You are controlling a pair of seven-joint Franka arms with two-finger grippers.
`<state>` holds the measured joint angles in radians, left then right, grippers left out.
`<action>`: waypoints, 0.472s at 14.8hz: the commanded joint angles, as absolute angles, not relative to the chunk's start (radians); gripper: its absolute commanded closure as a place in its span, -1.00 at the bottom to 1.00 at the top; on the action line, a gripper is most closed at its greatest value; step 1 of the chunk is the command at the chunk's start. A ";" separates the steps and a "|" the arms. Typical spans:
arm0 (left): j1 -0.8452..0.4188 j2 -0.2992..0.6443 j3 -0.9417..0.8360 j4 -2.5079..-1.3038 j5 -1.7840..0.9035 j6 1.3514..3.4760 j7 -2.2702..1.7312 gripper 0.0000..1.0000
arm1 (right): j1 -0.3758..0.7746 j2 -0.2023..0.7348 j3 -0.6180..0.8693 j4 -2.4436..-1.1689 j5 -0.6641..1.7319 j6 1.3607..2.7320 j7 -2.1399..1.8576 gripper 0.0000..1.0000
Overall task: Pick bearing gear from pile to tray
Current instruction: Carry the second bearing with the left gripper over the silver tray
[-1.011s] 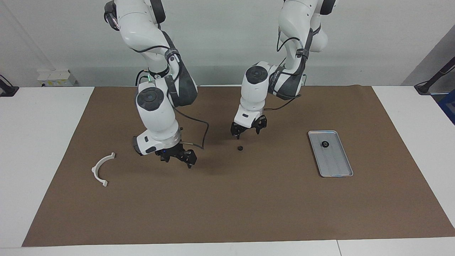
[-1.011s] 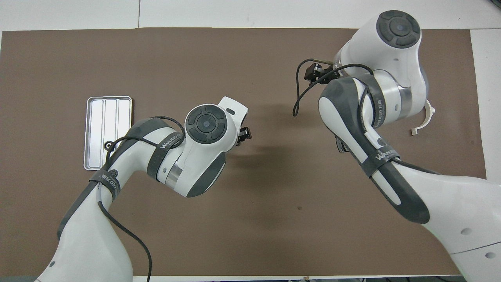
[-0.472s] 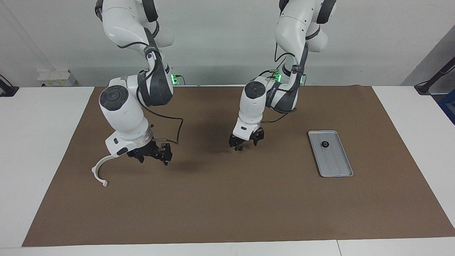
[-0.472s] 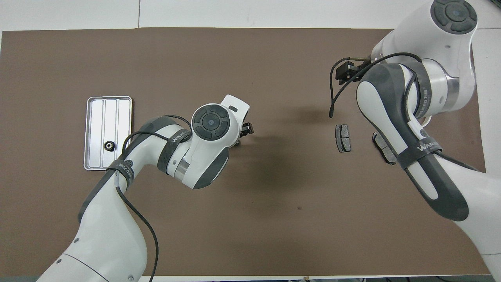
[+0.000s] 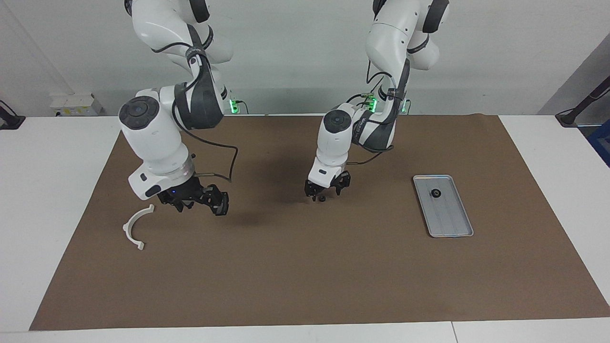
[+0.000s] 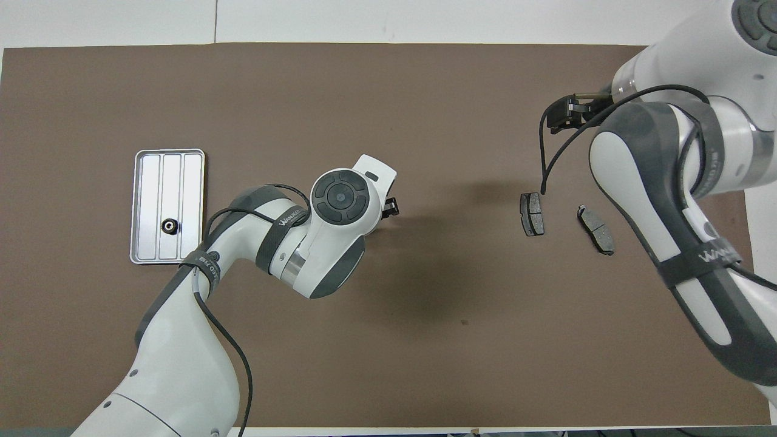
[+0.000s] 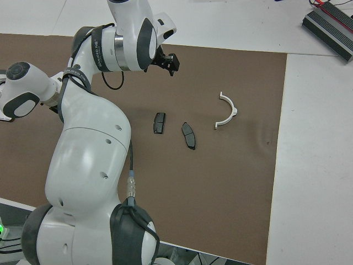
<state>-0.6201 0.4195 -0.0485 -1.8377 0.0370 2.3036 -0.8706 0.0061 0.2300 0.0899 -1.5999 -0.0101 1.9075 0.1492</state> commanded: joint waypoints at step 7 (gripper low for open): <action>-0.646 0.419 -0.034 -1.873 0.057 2.332 -0.896 0.57 | -0.032 -0.119 0.098 -1.743 -0.009 1.687 -0.014 -1.00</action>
<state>-0.6255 0.4243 -0.0493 -1.8558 0.0380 2.3057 -0.8738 -0.0109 -0.0647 0.0900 -1.7015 -0.0105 1.6870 0.0568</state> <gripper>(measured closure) 0.423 0.000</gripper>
